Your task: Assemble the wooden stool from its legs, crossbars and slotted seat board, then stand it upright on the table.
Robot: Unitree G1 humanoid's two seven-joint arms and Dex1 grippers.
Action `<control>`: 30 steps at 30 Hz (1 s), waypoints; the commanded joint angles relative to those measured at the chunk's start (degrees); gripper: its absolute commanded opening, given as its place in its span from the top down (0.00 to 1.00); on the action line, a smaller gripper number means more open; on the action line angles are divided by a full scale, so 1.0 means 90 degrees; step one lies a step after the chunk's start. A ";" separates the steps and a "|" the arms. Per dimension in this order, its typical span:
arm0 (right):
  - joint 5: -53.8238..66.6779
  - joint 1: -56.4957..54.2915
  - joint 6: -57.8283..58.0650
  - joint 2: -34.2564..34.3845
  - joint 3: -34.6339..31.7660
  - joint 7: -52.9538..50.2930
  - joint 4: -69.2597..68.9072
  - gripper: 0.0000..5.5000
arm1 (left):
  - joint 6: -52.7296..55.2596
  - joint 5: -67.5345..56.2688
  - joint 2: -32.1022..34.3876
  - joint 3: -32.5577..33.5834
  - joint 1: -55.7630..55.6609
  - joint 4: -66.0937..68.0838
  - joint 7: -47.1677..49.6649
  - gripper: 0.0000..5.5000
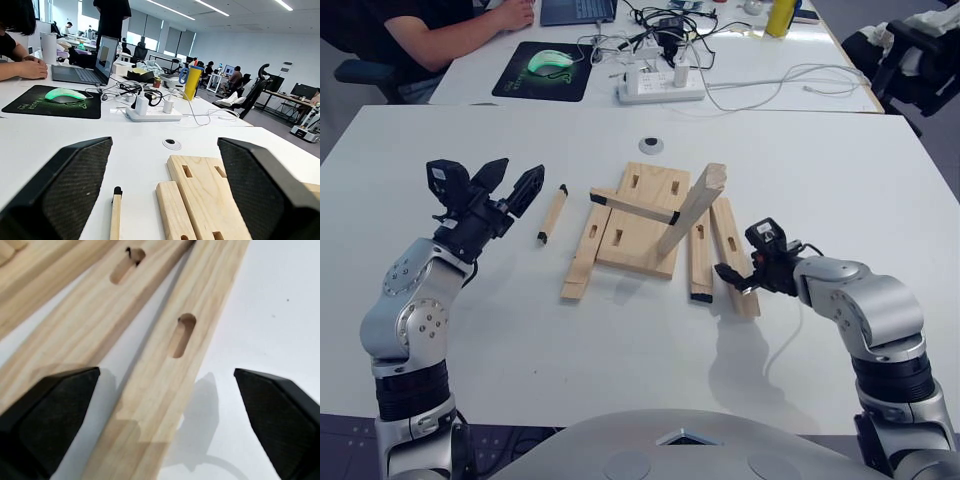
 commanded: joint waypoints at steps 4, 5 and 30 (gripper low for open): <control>-0.0280 0.0057 -0.0181 -0.0456 0.0150 -0.0046 0.0138 0.09 | 0.0041 0.0070 0.0110 -0.0036 0.0002 -0.0035 -0.0004 0.29; -0.0307 0.0025 -0.0243 -0.0504 0.0147 -0.0041 0.0231 0.09 | 0.0040 0.0069 0.0108 -0.0034 0.0007 -0.0042 0.0000 0.29; -0.0377 0.0453 -0.0435 0.0226 -0.0300 -0.0208 0.1270 0.35 | -0.0342 0.0796 0.0372 -0.0091 -0.0526 0.0326 0.0173 0.29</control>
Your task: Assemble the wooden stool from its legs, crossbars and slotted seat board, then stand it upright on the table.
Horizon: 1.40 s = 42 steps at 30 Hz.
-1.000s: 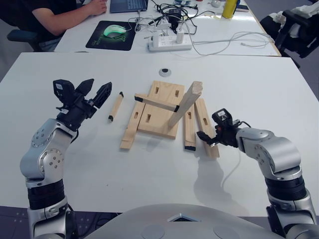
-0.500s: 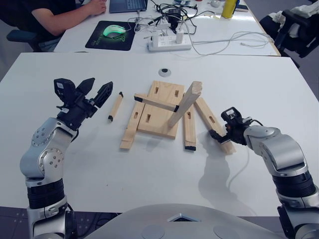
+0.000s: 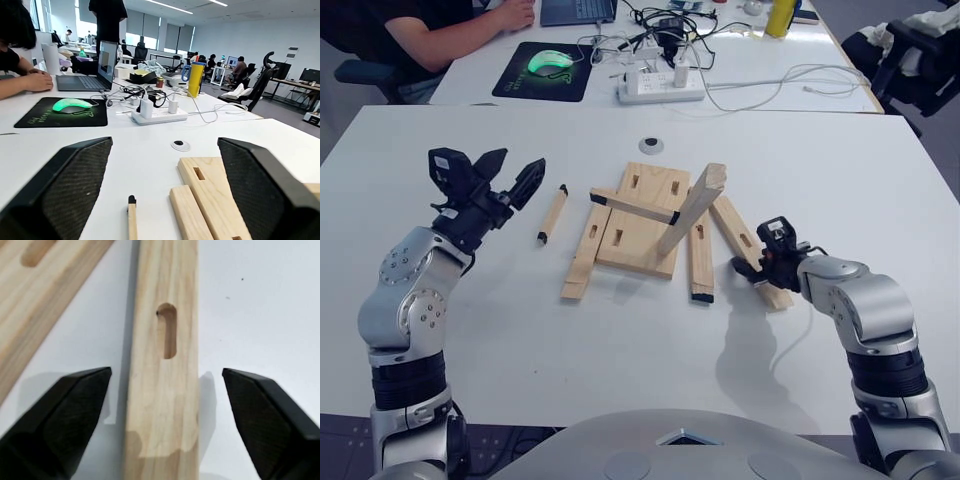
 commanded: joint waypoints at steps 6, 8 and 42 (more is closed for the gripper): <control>-0.0390 0.0545 -0.1041 -0.0523 0.0500 0.0268 0.0915 0.52 | -0.0331 0.1080 0.0215 -0.0002 -0.0418 0.0341 0.0635 0.29; -0.0367 0.0544 -0.1133 -0.0549 0.0515 0.0370 0.1027 0.58 | -0.0634 0.1455 0.0209 -0.0026 -0.0505 0.0509 0.0826 0.29; 0.6907 -0.4114 -0.0973 0.0856 -0.2352 0.0637 0.0465 0.60 | 0.3482 -0.5284 0.0703 0.0882 -0.4151 0.1770 -0.0767 0.29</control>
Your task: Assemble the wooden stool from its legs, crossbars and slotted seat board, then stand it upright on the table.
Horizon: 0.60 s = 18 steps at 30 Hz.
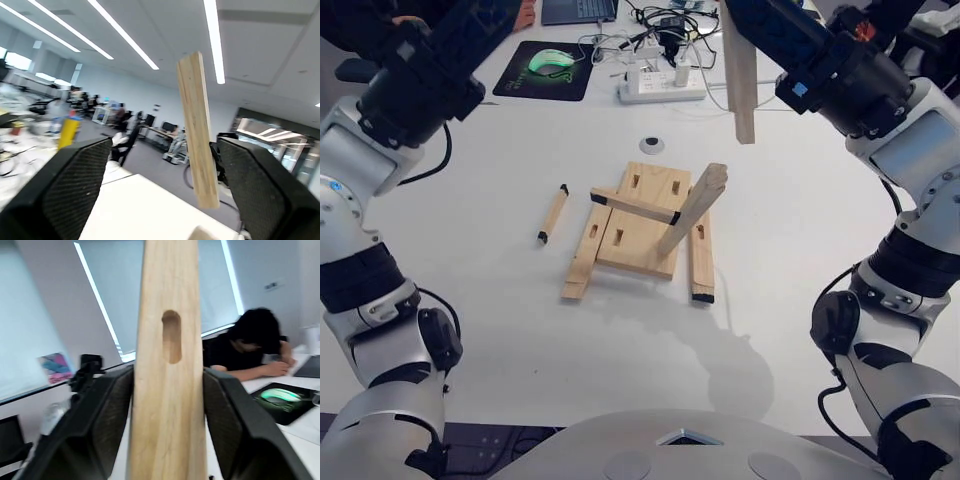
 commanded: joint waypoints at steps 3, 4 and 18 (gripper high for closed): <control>0.0513 0.0056 0.0205 -0.0112 0.0631 -0.0036 -0.0376 0.60 | 0.0572 -0.0694 0.0055 -0.0297 -0.0786 0.0288 0.0273 0.29; 0.0534 0.0109 0.0182 -0.0104 0.0723 -0.0043 -0.0444 0.60 | 0.0639 -0.0761 0.0060 -0.0342 -0.0903 0.0366 0.0272 0.29; 0.0380 0.0677 -0.0131 -0.0377 0.1532 0.0286 -0.0987 0.60 | 0.1245 -0.0908 0.0323 -0.0641 -0.1494 0.0850 -0.0053 0.29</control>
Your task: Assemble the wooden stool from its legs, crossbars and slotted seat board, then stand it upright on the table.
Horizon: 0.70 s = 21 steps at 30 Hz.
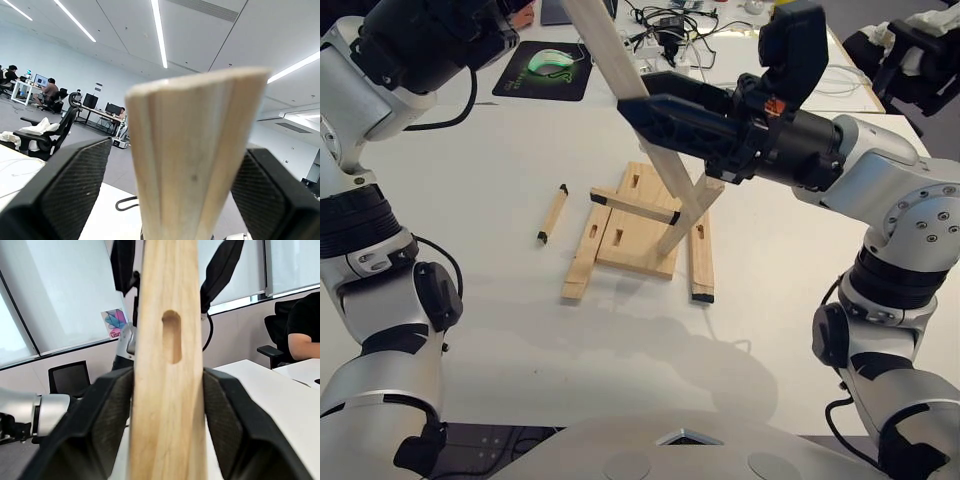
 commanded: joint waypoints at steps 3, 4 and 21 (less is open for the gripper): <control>-0.0070 0.0137 -0.0223 -0.0213 0.0042 0.0194 -0.0039 0.60 | 0.0336 0.0220 0.0332 -0.0182 -0.0125 0.0206 -0.0483 0.34; -0.0060 0.0137 -0.0245 -0.0224 0.0047 0.0206 -0.0035 0.60 | 0.0379 0.0292 0.0370 -0.0237 -0.0106 0.0223 -0.0587 0.37; -0.0197 0.0184 -0.0280 -0.0602 0.0220 0.0530 -0.0062 0.60 | 0.0422 0.1569 0.0869 -0.0676 -0.0067 0.0415 -0.2037 0.62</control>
